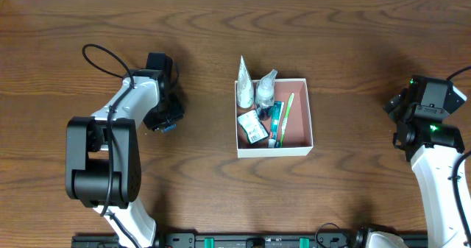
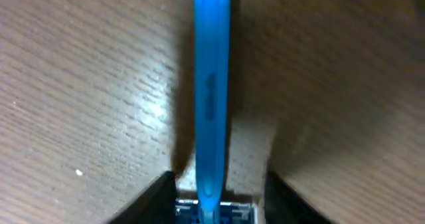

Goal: Pack container
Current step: 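Move the left gripper to the blue razor and grasp it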

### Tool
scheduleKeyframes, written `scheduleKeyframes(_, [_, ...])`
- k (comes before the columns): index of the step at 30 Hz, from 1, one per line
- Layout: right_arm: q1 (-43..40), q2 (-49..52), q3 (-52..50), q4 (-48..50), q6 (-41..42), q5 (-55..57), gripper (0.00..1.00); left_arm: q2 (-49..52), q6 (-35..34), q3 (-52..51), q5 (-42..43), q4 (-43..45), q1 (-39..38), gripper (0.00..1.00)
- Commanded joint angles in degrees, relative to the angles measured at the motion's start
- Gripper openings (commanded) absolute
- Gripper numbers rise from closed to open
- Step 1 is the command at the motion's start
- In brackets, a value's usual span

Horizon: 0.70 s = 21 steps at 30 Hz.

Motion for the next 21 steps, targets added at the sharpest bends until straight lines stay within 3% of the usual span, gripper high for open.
scheduleKeyframes(1, [-0.3,0.2,0.4,-0.1,-0.1,1.0,0.99,0.5,0.3,-0.1,-0.3,0.4,0.3,0.34])
scheduleKeyframes(9, [-0.3,0.2,0.4,-0.1,-0.1,1.0,0.99,0.5,0.8,-0.1,-0.3,1.2,0.3,0.06])
scheduleKeyframes(21, [-0.3,0.2,0.4,-0.1,-0.1,1.0,0.99,-6.3,5.9,3.4,0.0,-4.0,0.2,0.06])
